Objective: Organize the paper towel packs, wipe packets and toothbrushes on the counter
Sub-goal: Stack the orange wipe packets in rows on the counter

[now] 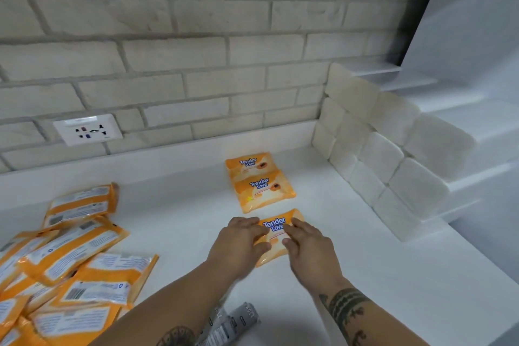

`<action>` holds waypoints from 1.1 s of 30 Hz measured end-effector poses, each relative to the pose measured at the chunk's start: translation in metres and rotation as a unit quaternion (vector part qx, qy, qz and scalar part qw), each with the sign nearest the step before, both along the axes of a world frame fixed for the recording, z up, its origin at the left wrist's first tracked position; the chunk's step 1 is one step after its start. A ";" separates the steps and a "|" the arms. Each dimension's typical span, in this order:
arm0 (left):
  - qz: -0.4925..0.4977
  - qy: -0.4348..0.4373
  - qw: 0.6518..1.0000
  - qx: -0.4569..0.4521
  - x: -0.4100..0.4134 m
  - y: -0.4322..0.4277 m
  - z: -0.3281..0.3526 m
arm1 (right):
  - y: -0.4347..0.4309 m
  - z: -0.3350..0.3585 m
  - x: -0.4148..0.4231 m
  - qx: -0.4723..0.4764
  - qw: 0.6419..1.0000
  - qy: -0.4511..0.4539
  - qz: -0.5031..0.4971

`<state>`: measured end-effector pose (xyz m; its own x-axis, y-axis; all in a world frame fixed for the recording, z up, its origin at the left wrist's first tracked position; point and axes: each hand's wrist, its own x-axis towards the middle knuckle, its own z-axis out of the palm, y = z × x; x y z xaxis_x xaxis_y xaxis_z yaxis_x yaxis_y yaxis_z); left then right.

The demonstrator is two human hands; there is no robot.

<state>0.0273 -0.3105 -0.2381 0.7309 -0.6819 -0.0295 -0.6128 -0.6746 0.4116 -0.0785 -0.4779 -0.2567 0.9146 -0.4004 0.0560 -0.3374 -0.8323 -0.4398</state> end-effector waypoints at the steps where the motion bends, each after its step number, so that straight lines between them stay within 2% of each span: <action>1: -0.007 -0.029 0.999 0.021 -0.001 -0.004 0.001 | -0.003 0.000 0.003 0.002 1.000 0.003 0.001; 4: -0.024 -0.116 0.989 0.086 -0.003 -0.016 0.003 | -0.011 0.002 0.013 0.024 1.000 0.014 0.001; 7: -0.029 -0.153 0.980 0.124 0.003 -0.023 0.000 | -0.016 0.004 0.023 0.047 0.999 0.020 0.004; 11: -0.030 -0.146 0.977 0.153 0.013 -0.029 -0.004 | -0.017 0.005 0.036 0.080 0.996 0.027 0.000; 16: -0.028 -0.139 0.976 0.164 0.018 -0.032 -0.002 | -0.017 0.006 0.040 0.065 0.997 0.035 0.001; 21: -0.027 -0.130 0.979 0.155 0.019 -0.032 -0.005 | -0.016 0.005 0.040 0.055 0.998 0.038 -0.002; 26: -0.021 -0.073 0.991 0.109 0.017 -0.011 0.004 | -0.017 0.002 0.036 0.040 0.998 0.040 -0.004; 30: 0.002 -0.096 0.990 0.103 0.024 0.043 0.017 | 0.008 0.011 0.043 -0.023 0.998 -0.060 -0.004; 33: 0.054 -0.099 0.989 0.091 0.038 0.103 0.026 | 0.058 0.020 0.065 -0.013 0.994 -0.095 0.043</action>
